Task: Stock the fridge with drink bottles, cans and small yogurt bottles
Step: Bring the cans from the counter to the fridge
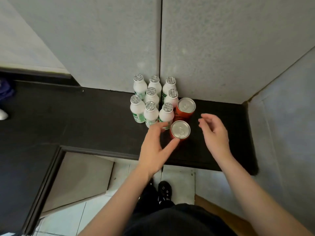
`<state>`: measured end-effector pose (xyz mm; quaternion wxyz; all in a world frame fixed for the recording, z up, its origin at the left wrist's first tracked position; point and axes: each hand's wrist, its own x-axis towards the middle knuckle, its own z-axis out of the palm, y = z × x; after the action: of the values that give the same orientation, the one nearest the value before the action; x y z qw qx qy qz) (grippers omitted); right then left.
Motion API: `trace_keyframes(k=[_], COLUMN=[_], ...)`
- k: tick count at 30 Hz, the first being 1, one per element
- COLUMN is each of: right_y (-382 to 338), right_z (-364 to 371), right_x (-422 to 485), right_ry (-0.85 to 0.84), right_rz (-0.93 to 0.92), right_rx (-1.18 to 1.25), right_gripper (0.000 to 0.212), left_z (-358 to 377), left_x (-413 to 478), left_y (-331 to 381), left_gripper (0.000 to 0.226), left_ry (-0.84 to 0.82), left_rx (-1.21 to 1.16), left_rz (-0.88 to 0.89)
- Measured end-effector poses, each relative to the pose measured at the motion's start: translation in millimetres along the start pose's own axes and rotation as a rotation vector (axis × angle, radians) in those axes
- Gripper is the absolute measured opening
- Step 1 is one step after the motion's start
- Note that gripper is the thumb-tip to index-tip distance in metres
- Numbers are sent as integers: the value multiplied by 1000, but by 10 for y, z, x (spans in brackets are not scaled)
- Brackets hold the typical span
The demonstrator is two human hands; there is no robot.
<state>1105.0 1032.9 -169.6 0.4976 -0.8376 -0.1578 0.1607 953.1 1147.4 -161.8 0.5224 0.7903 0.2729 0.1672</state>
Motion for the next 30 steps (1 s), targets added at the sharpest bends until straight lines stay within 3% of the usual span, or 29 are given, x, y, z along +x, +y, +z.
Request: trace_keyframes(k=[5,12,17,24,30], right_y=[-203,-168,-90,15,-8], right_z=[36,187,330,410,422], right_x=[201,355,347,41,-349], right_ry=[-63,-177,-122,78,-10], right_rz=[-74,-108,-135,-180,-246], right_rx=[74,60,4,41,111], right_gripper=[29,52,56,59,63], left_z=[115,72,-149,-525,-652], left_x=[184,211,-8,-362,-764], left_y=[32,-26,-55,-104,-288], left_gripper=[65,67,64,57,56], left_ry=[-65,-130,24,298,483], left_rx=[137,58,-37,-169,-183], left_rz=[113,60,-24,-126,-241])
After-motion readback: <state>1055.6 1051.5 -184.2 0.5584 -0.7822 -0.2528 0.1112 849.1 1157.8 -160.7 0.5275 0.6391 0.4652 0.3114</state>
